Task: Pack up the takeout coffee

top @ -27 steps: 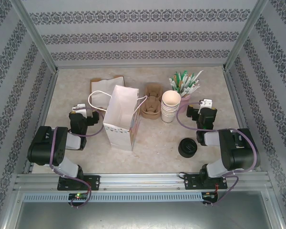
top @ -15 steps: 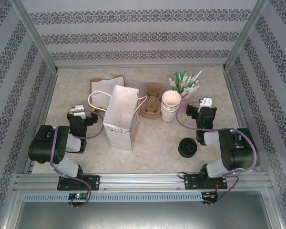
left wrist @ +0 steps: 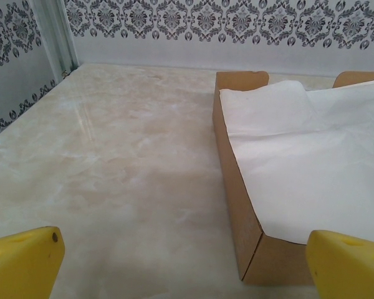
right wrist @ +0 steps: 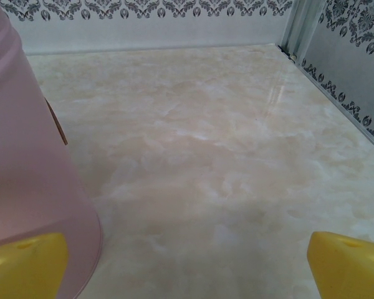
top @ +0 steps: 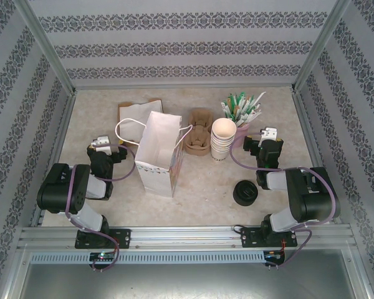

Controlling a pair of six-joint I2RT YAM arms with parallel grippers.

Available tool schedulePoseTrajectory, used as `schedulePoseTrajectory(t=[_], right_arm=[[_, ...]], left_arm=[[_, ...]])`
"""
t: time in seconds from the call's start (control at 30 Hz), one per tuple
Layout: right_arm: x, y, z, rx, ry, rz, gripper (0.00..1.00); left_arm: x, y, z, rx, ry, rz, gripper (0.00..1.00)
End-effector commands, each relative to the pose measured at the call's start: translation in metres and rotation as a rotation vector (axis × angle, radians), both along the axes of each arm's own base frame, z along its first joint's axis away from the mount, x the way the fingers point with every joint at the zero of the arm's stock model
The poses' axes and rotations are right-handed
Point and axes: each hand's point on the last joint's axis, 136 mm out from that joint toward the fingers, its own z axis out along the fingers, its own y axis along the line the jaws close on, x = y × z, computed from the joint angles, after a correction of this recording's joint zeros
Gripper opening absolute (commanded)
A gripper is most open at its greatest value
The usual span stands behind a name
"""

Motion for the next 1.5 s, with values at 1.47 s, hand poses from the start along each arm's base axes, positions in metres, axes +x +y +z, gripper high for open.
schedulePoseTrajectory(t=[1.47], right_arm=[[-0.138,0.05,0.162,0.807,0.295,0.019,0.73]], left_arm=[[-0.137,-0.036,0.142,-0.597,0.27,0.018,1.0]])
